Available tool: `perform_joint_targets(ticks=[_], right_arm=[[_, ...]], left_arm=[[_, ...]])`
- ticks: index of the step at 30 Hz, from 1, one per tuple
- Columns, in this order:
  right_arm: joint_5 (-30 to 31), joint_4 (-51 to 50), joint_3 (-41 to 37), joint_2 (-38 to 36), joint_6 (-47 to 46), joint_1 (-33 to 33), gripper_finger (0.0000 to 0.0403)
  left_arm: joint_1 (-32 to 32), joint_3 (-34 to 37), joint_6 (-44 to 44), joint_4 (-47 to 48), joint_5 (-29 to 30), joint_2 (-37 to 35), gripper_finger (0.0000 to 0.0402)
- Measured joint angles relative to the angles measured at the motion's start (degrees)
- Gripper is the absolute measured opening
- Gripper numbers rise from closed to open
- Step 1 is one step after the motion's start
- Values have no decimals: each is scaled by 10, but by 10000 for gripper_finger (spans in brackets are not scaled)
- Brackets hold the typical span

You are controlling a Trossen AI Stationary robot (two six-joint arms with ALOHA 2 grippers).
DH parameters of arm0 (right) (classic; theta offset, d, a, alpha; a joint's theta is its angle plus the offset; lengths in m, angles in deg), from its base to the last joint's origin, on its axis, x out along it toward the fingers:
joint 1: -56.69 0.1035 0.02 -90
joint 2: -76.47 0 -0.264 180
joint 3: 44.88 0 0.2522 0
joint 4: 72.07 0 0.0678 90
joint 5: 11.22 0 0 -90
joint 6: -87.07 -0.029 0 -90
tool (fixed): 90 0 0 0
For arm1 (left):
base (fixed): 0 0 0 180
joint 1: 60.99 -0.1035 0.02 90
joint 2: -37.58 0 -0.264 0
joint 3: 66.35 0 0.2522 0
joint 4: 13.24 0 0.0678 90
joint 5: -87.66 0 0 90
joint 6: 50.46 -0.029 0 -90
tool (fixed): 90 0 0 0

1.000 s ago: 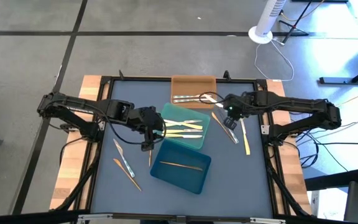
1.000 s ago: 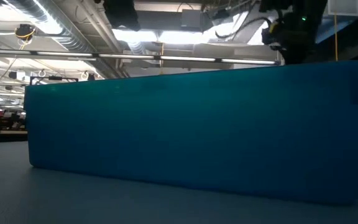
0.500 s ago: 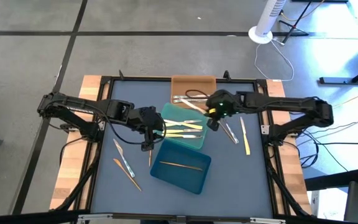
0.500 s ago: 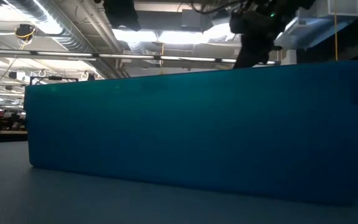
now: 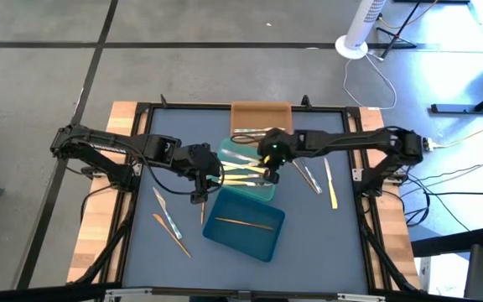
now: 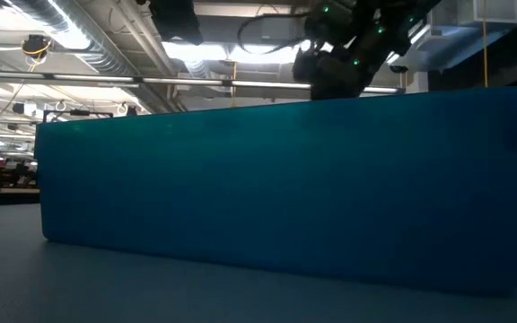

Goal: Sort silverware by color (type)
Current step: Put the yellow knife into the green bin

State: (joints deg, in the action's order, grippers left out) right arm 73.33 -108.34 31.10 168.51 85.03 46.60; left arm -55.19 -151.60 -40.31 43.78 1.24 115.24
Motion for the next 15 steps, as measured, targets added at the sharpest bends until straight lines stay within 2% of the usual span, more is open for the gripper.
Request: perform_joint_targets(ticks=[8, 15], right_arm=[[-2, 1, 0, 60, 64, 0, 37], [-2, 7, 0, 105, 84, 0, 37]], left_arm=[[0, 0, 0, 0, 0, 0, 134], [0, 0, -1, 0, 0, 0, 134]])
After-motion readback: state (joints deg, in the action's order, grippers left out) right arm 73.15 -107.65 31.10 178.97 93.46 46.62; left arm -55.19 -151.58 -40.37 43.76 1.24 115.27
